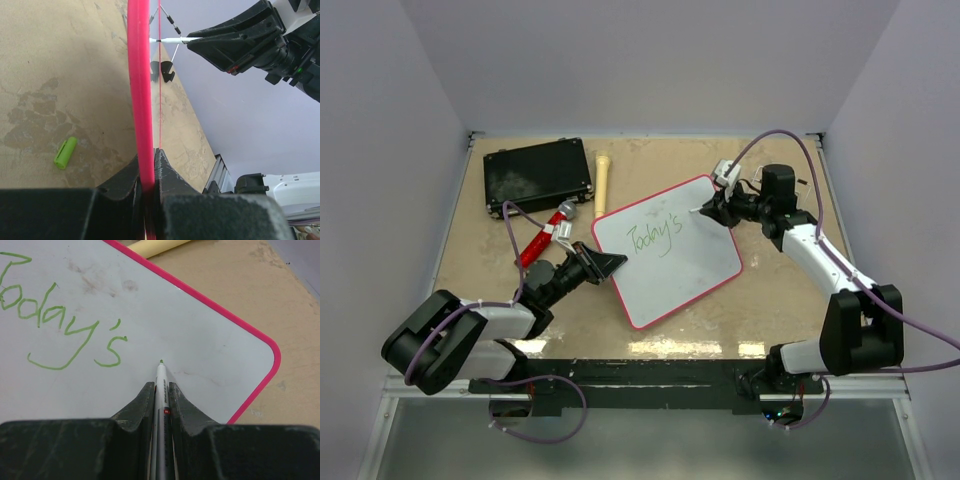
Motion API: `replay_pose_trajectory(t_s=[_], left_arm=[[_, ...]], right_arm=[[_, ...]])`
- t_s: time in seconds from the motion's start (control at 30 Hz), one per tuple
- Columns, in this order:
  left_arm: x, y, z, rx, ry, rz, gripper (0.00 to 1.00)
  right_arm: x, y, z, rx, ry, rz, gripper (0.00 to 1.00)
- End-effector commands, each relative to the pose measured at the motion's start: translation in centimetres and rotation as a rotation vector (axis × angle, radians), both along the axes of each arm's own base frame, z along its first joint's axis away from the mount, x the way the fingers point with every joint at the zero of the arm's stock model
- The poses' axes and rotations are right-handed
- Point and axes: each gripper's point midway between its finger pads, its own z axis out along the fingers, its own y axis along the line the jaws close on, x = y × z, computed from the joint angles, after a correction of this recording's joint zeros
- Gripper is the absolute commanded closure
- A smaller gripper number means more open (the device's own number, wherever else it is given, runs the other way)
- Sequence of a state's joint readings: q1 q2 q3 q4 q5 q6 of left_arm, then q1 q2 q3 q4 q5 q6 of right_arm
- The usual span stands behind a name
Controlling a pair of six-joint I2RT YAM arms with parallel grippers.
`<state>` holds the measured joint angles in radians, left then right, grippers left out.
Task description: Write a sentence on the whiteboard
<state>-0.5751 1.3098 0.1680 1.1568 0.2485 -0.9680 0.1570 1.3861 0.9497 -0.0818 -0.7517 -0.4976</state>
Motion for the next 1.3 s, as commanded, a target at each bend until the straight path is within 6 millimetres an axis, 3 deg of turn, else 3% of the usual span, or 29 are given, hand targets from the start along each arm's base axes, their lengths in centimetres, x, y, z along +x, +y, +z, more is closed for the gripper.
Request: replay_pose_trajectory(t_s=[0.0,0.4,0.93,1.13,1.27], left_arm=[[-0.2,-0.7,2.8,-0.009,-0.152,-0.044,1.00],[-0.1,-0.7,2.6,-0.007,-0.148,-0.044,1.00],[-0.1,-0.8,2.7,-0.007,-0.152,-0.045,1.00],[-0.1,-0.9,2.6,-0.005,-0.150,-0.049,1.00],[-0.1,-0.9,2.6,-0.005,-0.152,-0.048,1.00]], right_arm=[[0.3,0.2,0.9,-0.009,-0.019,0.018,1.00],[-1.8,-0.2,0.0,-0.063,0.028,0.068,1.00],[2.0,-1.0,2.5,-0.038,-0.068,-0.077,1.00],[1.7,-0.6,2.2,-0.034,-0.062,-0.040,1.00],[0.3,-0.7,0.7,-0.074,-0.005,0.005,1.00]])
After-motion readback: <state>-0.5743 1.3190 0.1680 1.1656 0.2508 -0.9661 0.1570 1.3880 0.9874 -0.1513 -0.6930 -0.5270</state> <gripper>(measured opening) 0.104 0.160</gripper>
